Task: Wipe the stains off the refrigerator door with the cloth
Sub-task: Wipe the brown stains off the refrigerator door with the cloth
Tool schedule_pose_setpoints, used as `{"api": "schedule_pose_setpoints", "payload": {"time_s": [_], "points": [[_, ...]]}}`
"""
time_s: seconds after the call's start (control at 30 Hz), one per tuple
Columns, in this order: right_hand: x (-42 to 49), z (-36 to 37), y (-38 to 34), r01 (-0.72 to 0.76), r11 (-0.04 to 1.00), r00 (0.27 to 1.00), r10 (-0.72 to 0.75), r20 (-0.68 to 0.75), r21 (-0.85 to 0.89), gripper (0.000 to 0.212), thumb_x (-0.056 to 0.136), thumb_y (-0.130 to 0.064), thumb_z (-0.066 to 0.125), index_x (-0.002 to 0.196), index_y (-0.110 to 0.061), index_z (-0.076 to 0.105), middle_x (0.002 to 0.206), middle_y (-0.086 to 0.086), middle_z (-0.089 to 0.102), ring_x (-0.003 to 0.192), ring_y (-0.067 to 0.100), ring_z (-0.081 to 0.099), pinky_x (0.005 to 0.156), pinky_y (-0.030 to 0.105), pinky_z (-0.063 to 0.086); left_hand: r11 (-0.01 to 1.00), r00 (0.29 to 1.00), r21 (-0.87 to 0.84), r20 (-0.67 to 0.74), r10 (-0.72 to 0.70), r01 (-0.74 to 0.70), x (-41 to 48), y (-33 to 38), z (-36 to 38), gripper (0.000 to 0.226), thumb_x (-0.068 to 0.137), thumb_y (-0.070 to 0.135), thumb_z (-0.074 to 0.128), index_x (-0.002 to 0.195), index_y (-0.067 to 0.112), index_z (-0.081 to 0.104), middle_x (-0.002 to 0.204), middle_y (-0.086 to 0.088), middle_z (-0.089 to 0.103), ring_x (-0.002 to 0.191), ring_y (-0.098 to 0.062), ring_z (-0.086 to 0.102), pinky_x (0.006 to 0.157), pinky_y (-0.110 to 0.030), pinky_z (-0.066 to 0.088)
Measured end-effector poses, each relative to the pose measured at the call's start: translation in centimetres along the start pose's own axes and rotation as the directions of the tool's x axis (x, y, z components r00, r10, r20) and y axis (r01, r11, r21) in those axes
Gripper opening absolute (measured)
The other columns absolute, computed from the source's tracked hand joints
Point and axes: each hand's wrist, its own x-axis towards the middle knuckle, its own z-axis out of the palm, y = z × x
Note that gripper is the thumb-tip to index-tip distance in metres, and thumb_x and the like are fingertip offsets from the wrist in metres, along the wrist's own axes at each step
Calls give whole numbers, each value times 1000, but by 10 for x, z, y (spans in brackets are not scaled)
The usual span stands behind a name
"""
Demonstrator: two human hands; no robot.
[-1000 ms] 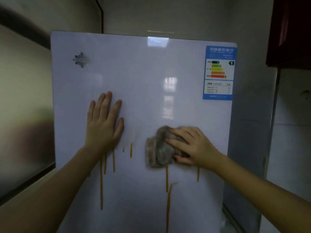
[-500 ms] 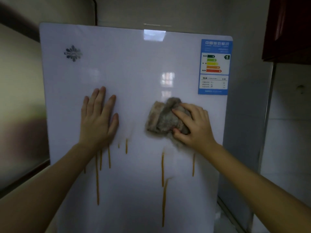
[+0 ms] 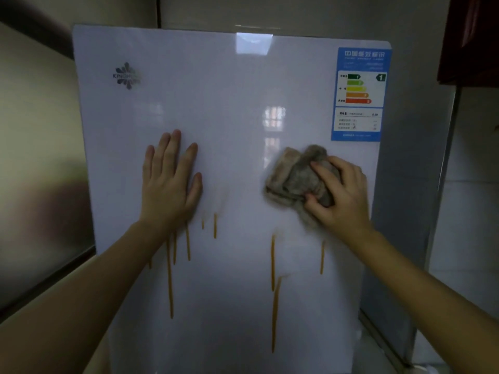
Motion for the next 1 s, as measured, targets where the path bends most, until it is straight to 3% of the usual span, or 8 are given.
{"api": "schedule_pose_setpoints", "payload": {"time_s": [0.1,0.2,0.27,0.47,0.6,0.67,0.83,1.0], "points": [[-8,26,-33,123,991,991,-125,41,44,61,85,-42,69,139,-16,59,137,19,55,121,38,53,100,45,40,1000,1000,5,-11,-8,8,0,1,1,57,100,35,43,151,12,39,164,-18,25,154,-34,20,125,-55,16],[-41,39,-49,370,927,912,-374,165,59,59,86,-44,71,138,-18,60,136,18,59,120,36,55,98,44,43,1000,1000,4,-4,-13,13,0,1,0,57,99,35,43,151,12,40,163,-18,26,153,-34,21,125,-55,16],[-64,35,-44,434,898,871,-438,224,68,57,88,-45,71,137,-18,62,136,17,61,120,34,56,97,43,43,1000,1000,-3,13,-4,4,0,1,-3,57,99,36,43,151,13,39,164,-18,25,153,-34,20,126,-54,15],[-55,14,-15,335,942,933,-332,140,4,57,86,-42,70,137,-18,60,137,16,56,118,35,56,96,41,41,999,996,23,72,47,-49,1,-8,-15,56,100,37,43,150,12,41,164,-18,26,153,-34,22,126,-50,17],[-28,34,-44,157,988,987,-158,39,10,55,82,-36,76,132,-13,67,132,19,61,118,37,57,95,41,40,997,997,27,46,68,-69,-3,-9,-15,54,100,36,43,148,10,45,161,-20,31,150,-37,28,124,-50,21],[-30,49,-65,148,988,989,-149,23,44,56,81,-36,77,132,-15,66,132,18,60,117,37,58,94,43,41,997,997,25,33,66,-67,-4,-7,-14,53,101,35,44,147,10,45,160,-20,32,150,-37,29,124,-51,21],[-80,58,-81,306,950,942,-311,131,53,59,85,-43,74,138,-22,58,139,13,58,121,33,55,96,43,42,998,998,3,30,56,-56,-7,-8,-10,55,100,33,45,150,11,42,162,-20,29,152,-36,25,125,-53,19],[-122,26,-42,134,991,982,-133,130,1,52,92,-48,66,136,-21,59,140,12,54,120,35,57,96,46,44,998,998,-5,32,55,-55,-8,-9,-7,56,100,34,45,151,12,39,163,-19,27,153,-35,22,126,-51,15]]}}
